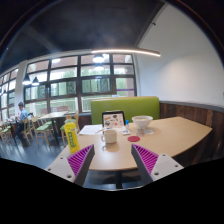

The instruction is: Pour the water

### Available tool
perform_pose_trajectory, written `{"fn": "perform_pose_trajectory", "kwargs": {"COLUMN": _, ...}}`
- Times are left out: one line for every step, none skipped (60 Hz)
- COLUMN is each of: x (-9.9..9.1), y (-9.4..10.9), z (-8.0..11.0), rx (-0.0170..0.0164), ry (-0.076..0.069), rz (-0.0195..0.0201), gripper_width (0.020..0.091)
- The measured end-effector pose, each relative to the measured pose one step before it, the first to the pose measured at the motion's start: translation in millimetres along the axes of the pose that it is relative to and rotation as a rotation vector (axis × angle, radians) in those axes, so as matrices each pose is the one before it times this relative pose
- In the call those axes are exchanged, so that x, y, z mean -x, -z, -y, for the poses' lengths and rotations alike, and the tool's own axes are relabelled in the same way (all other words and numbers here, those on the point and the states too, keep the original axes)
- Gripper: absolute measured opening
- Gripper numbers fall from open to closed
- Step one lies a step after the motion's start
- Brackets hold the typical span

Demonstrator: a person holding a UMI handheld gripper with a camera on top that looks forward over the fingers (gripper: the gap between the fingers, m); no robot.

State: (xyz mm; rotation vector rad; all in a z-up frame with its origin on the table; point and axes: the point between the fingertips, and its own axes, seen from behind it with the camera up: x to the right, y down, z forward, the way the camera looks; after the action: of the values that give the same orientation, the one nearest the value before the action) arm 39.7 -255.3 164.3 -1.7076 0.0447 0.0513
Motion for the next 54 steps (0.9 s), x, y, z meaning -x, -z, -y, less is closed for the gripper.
{"fn": "perform_pose_trajectory", "kwargs": {"x": 0.07, "y": -1.72, "z": -1.66, "rx": -0.00185, "ry": -0.0023, "rz": -0.00284, "gripper_width": 0.0818}}
{"fn": "perform_pose_trajectory", "kwargs": {"x": -0.61, "y": 1.50, "z": 2.16, "rx": -0.00069, "ry": -0.0021, "rz": 0.00074, "gripper_width": 0.0821}}
{"fn": "perform_pose_trajectory", "kwargs": {"x": 0.68, "y": -0.33, "z": 0.63, "rx": -0.00288, "ry": -0.0028, "rz": 0.00198, "gripper_width": 0.0819}}
{"fn": "perform_pose_trajectory", "kwargs": {"x": 0.84, "y": -0.39, "z": 0.12, "rx": -0.00235, "ry": -0.0041, "rz": 0.00303, "gripper_width": 0.0819}}
{"fn": "perform_pose_trajectory", "kwargs": {"x": 1.05, "y": -0.36, "z": -0.40, "rx": 0.00030, "ry": -0.0046, "rz": 0.00387, "gripper_width": 0.0818}}
{"fn": "perform_pose_trajectory", "kwargs": {"x": 3.55, "y": -0.81, "z": -1.26, "rx": 0.00098, "ry": -0.0047, "rz": 0.00329, "gripper_width": 0.0818}}
{"fn": "perform_pose_trajectory", "kwargs": {"x": 0.57, "y": 2.62, "z": 1.22, "rx": 0.00400, "ry": -0.0044, "rz": 0.00658, "gripper_width": 0.0818}}
{"fn": "perform_pose_trajectory", "kwargs": {"x": 2.25, "y": -0.48, "z": -0.31, "rx": 0.00255, "ry": -0.0040, "rz": 0.00760, "gripper_width": 0.0818}}
{"fn": "perform_pose_trajectory", "kwargs": {"x": 2.24, "y": -0.57, "z": -0.50, "rx": 0.00262, "ry": -0.0024, "rz": 0.00835, "gripper_width": 0.0816}}
{"fn": "perform_pose_trajectory", "kwargs": {"x": 2.36, "y": -0.37, "z": -0.83, "rx": 0.00313, "ry": -0.0010, "rz": 0.00822, "gripper_width": 0.0818}}
{"fn": "perform_pose_trajectory", "kwargs": {"x": 2.51, "y": -0.42, "z": -0.93, "rx": 0.00434, "ry": 0.0008, "rz": 0.00740, "gripper_width": 0.0822}}
{"fn": "perform_pose_trajectory", "kwargs": {"x": 2.11, "y": -0.86, "z": -1.18, "rx": 0.00451, "ry": 0.0016, "rz": 0.00648, "gripper_width": 0.0824}}
{"fn": "perform_pose_trajectory", "kwargs": {"x": 3.07, "y": -3.80, "z": -2.49, "rx": 0.00397, "ry": 0.0025, "rz": 0.00417, "gripper_width": 0.0825}}
{"fn": "perform_pose_trajectory", "kwargs": {"x": 2.45, "y": -0.44, "z": -3.07, "rx": 0.00286, "ry": 0.0047, "rz": 0.00560, "gripper_width": 0.0826}}
{"fn": "perform_pose_trajectory", "kwargs": {"x": 5.59, "y": -0.04, "z": 0.41, "rx": 0.00401, "ry": 0.0038, "rz": 0.00325, "gripper_width": 0.0826}}
{"fn": "perform_pose_trajectory", "kwargs": {"x": 3.36, "y": -2.62, "z": -1.22, "rx": 0.00255, "ry": 0.0060, "rz": 0.00507, "gripper_width": 0.0824}}
{"fn": "perform_pose_trajectory", "kwargs": {"x": 3.39, "y": -2.90, "z": -1.24, "rx": 0.00255, "ry": 0.0065, "rz": 0.00473, "gripper_width": 0.0825}}
{"fn": "perform_pose_trajectory", "kwargs": {"x": 3.66, "y": -2.98, "z": -1.66, "rx": 0.00379, "ry": 0.0071, "rz": 0.00459, "gripper_width": 0.0825}}
{"fn": "perform_pose_trajectory", "kwargs": {"x": 3.92, "y": -3.28, "z": -1.82, "rx": 0.00531, "ry": 0.0075, "rz": 0.00448, "gripper_width": 0.0824}}
{"fn": "perform_pose_trajectory", "kwargs": {"x": 4.36, "y": -3.36, "z": -2.11, "rx": 0.00642, "ry": 0.0073, "rz": 0.00450, "gripper_width": 0.0824}}
{"fn": "perform_pose_trajectory", "kwargs": {"x": 4.81, "y": -7.08, "z": -3.44, "rx": 0.00572, "ry": 0.0083, "rz": 0.00499, "gripper_width": 0.0823}}
{"fn": "perform_pose_trajectory", "kwargs": {"x": 4.14, "y": -4.83, "z": -2.66, "rx": 0.00669, "ry": 0.0067, "rz": 0.00535, "gripper_width": 0.0824}}
{"fn": "perform_pose_trajectory", "kwargs": {"x": 4.93, "y": -5.14, "z": -2.49, "rx": 0.00586, "ry": 0.0063, "rz": 0.00647, "gripper_width": 0.0825}}
{"fn": "perform_pose_trajectory", "kwargs": {"x": 6.00, "y": -5.64, "z": -2.06, "rx": 0.00378, "ry": 0.0052, "rz": 0.00753, "gripper_width": 0.0827}}
{"fn": "perform_pose_trajectory", "kwargs": {"x": 6.67, "y": -5.86, "z": -1.68, "rx": 0.00260, "ry": 0.0038, "rz": 0.00857, "gripper_width": 0.0825}}
{"fn": "perform_pose_trajectory", "kwargs": {"x": -1.81, "y": -4.18, "z": 1.67, "rx": 0.00438, "ry": 0.0023, "rz": 0.01364, "gripper_width": 0.0826}}
{"fn": "perform_pose_trajectory", "kwargs": {"x": 6.07, "y": -6.12, "z": 0.64, "rx": 0.00489, "ry": 0.0027, "rz": 0.00940, "gripper_width": 0.0827}}
{"fn": "perform_pose_trajectory", "kwargs": {"x": 17.71, "y": -1.33, "z": -6.59, "rx": 0.00140, "ry": 0.0048, "rz": 0.00381, "gripper_width": 0.0826}}
{"fn": "perform_pose_trajectory", "kwargs": {"x": 6.30, "y": -6.29, "z": -2.06, "rx": 0.00463, "ry": 0.0050, "rz": 0.00995, "gripper_width": 0.0825}}
{"fn": "perform_pose_trajectory", "kwargs": {"x": 6.61, "y": -6.27, "z": -2.29, "rx": 0.00503, "ry": 0.0058, "rz": 0.01002, "gripper_width": 0.0825}}
{"fn": "perform_pose_trajectory", "kwargs": {"x": 6.78, "y": -6.35, "z": -2.37, "rx": 0.00493, "ry": 0.0059, "rz": 0.00947, "gripper_width": 0.0827}}
{"fn": "perform_pose_trajectory", "kwargs": {"x": -5.19, "y": -11.30, "z": 2.10, "rx": 0.00770, "ry": 0.0043, "rz": 0.01310, "gripper_width": 0.0825}}
{"fn": "perform_pose_trajectory", "kwargs": {"x": 5.55, "y": -6.76, "z": -2.38, "rx": 0.00566, "ry": 0.0054, "rz": 0.00505, "gripper_width": 0.0823}}
{"fn": "perform_pose_trajectory", "kwargs": {"x": -1.18, "y": -12.52, "z": -0.93, "rx": 0.00538, "ry": 0.0044, "rz": 0.00587, "gripper_width": 0.0821}}
{"fn": "perform_pose_trajectory", "kwargs": {"x": 18.37, "y": 2.10, "z": -3.87, "rx": 0.00324, "ry": 0.0054, "rz": -0.00257, "gripper_width": 0.0820}}
{"fn": "perform_pose_trajectory", "kwargs": {"x": 4.52, "y": -7.78, "z": -1.38, "rx": 0.00382, "ry": 0.0050, "rz": 0.00385, "gripper_width": 0.0819}}
{"fn": "perform_pose_trajectory", "kwargs": {"x": 3.82, "y": -7.22, "z": -1.81, "rx": 0.00391, "ry": 0.0046, "rz": 0.00318, "gripper_width": 0.0820}}
{"fn": "perform_pose_trajectory", "kwargs": {"x": 3.96, "y": -8.18, "z": -1.04, "rx": 0.00356, "ry": 0.0043, "rz": 0.00251, "gripper_width": 0.0815}}
{"fn": "perform_pose_trajectory", "kwargs": {"x": 3.35, "y": -7.99, "z": -0.73, "rx": 0.00336, "ry": 0.0037, "rz": 0.00131, "gripper_width": 0.0813}}
{"fn": "perform_pose_trajectory", "kwargs": {"x": -0.66, "y": -11.91, "z": 2.29, "rx": 0.00277, "ry": 0.0016, "rz": 0.00228, "gripper_width": 0.0810}}
{"fn": "perform_pose_trajectory", "kwargs": {"x": 2.90, "y": -8.53, "z": 0.53, "rx": -0.00072, "ry": 0.0013, "rz": 0.00058, "gripper_width": 0.0812}}
{"fn": "perform_pose_trajectory", "kwargs": {"x": 3.06, "y": -8.09, "z": 0.57, "rx": -0.00297, "ry": 0.0010, "rz": 0.00011, "gripper_width": 0.0813}}
{"fn": "perform_pose_trajectory", "kwargs": {"x": 11.64, "y": 3.13, "z": 3.50, "rx": -0.00147, "ry": 0.0003, "rz": -0.00410, "gripper_width": 0.0813}}
{"fn": "perform_pose_trajectory", "kwargs": {"x": 2.45, "y": -7.20, "z": 1.28, "rx": -0.00480, "ry": 0.0025, "rz": 0.00087, "gripper_width": 0.0816}}
{"fn": "perform_pose_trajectory", "kwargs": {"x": 2.56, "y": -7.78, "z": 0.74, "rx": -0.00408, "ry": 0.0041, "rz": 0.00125, "gripper_width": 0.0817}}
{"fn": "perform_pose_trajectory", "kwargs": {"x": 2.77, "y": -8.01, "z": 0.64, "rx": -0.00221, "ry": 0.0062, "rz": 0.00103, "gripper_width": 0.0813}}
{"fn": "perform_pose_trajectory", "kwargs": {"x": 2.52, "y": -7.74, "z": 0.39, "rx": -0.00094, "ry": 0.0077, "rz": -0.00075, "gripper_width": 0.0813}}
{"fn": "perform_pose_trajectory", "kwargs": {"x": 2.01, "y": -7.26, "z": 0.98, "rx": -0.00096, "ry": 0.0078, "rz": -0.00398, "gripper_width": 0.0815}}
{"fn": "perform_pose_trajectory", "kwargs": {"x": 0.91, "y": -7.52, "z": 0.88, "rx": -0.00262, "ry": 0.0067, "rz": -0.00789, "gripper_width": 0.0814}}
{"fn": "perform_pose_trajectory", "kwargs": {"x": -6.72, "y": -15.64, "z": 2.62, "rx": -0.00156, "ry": 0.0060, "rz": -0.00727, "gripper_width": 0.0813}}
{"fn": "perform_pose_trajectory", "kwargs": {"x": -0.79, "y": -6.54, "z": 0.91, "rx": -0.00060, "ry": 0.0071, "rz": -0.01078, "gripper_width": 0.0816}}
{"fn": "perform_pose_trajectory", "kwargs": {"x": 0.13, "y": -5.31, "z": -0.35, "rx": -0.00011, "ry": 0.0072, "rz": -0.01062, "gripper_width": 0.0814}}
{"fn": "perform_pose_trajectory", "kwargs": {"x": 0.47, "y": -6.84, "z": 0.24, "rx": -0.00094, "ry": 0.0072, "rz": -0.00749, "gripper_width": 0.0816}}
{"fn": "perform_pose_trajectory", "kwargs": {"x": 1.30, "y": -6.62, "z": 0.32, "rx": -0.00195, "ry": 0.0070, "rz": -0.00421, "gripper_width": 0.0816}}
